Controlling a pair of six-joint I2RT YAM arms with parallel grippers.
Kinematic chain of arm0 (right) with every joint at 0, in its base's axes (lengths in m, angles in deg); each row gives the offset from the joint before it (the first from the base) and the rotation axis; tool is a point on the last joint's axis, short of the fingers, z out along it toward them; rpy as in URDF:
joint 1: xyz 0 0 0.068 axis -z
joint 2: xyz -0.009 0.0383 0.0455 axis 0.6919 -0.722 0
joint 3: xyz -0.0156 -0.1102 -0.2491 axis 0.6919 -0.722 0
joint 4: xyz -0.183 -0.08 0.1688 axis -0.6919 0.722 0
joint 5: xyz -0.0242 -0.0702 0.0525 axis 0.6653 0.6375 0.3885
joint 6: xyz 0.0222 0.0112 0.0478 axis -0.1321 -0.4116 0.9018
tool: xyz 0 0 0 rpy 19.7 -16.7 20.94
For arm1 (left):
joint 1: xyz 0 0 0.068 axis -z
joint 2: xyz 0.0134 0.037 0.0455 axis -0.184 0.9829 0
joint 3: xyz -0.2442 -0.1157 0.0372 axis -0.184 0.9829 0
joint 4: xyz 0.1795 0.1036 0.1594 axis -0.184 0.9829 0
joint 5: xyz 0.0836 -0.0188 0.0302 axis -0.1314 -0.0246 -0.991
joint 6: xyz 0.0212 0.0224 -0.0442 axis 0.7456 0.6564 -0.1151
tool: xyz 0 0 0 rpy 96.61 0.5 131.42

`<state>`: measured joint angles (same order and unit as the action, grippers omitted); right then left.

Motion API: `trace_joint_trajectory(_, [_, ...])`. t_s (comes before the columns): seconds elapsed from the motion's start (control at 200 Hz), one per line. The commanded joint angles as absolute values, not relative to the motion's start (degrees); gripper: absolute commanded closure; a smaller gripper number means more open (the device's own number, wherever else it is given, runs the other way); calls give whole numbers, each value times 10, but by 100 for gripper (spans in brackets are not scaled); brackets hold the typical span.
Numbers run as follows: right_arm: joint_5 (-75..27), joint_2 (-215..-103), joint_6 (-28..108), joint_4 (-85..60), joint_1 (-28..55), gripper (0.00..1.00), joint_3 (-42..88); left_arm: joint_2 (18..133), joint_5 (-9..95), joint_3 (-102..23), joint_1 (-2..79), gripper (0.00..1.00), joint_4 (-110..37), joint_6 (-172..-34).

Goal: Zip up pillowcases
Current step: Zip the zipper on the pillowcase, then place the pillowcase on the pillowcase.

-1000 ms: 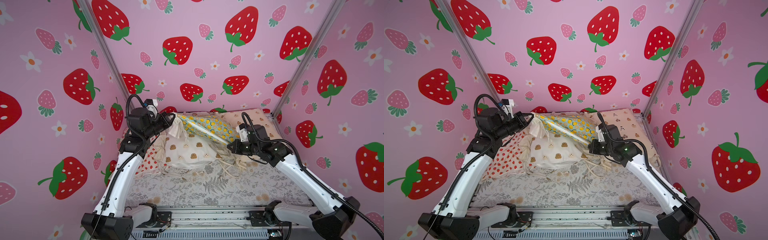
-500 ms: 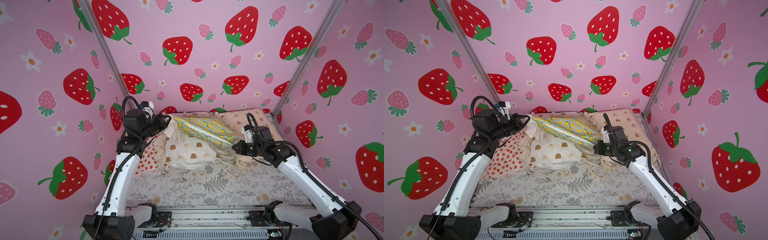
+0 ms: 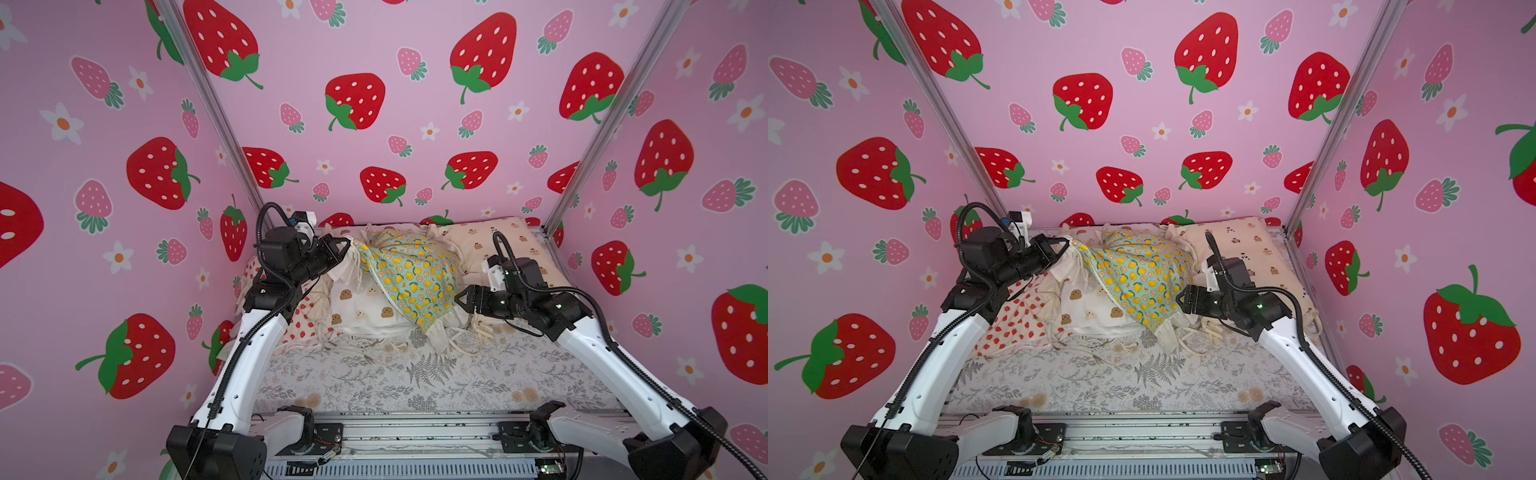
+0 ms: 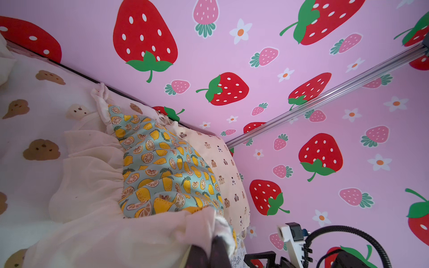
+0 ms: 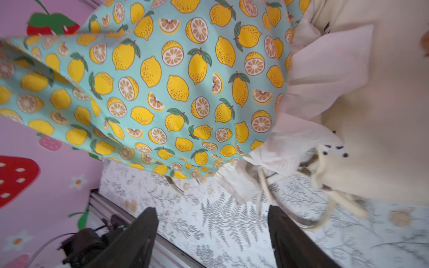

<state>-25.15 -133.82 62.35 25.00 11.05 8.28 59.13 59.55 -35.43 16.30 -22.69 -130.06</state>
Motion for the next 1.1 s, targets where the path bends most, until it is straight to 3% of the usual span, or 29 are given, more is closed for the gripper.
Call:
trace_joint_trajectory(0.0, [-231,-1311,668,246,118,9,44,585,591,-352,164,100,-251,-1304])
trace_joint_trajectory(0.14, [-297,-1349,710,153,118,0,17,579,590,-350,164,100,-246,-1301])
trace_joint_trajectory(0.48, [-307,-1464,751,-15,133,0,-11,576,592,-350,164,100,-236,-1297])
trace_joint_trajectory(0.57, [-304,-1496,741,-63,134,5,-7,577,596,-348,165,100,-237,-1298])
trace_joint_trajectory(0.68, [-300,-1545,737,-99,134,18,9,575,601,-343,165,100,-244,-1302])
trace_joint_trajectory(0.805, [-284,-1579,735,-134,135,42,22,571,600,-339,165,100,-240,-1299])
trace_joint_trajectory(1.001, [-222,-1551,684,-89,135,78,84,569,605,-339,165,100,-228,-1288])
trace_joint_trajectory(1.096, [-171,-1530,635,-66,135,88,127,571,605,-338,167,100,-234,-1291])
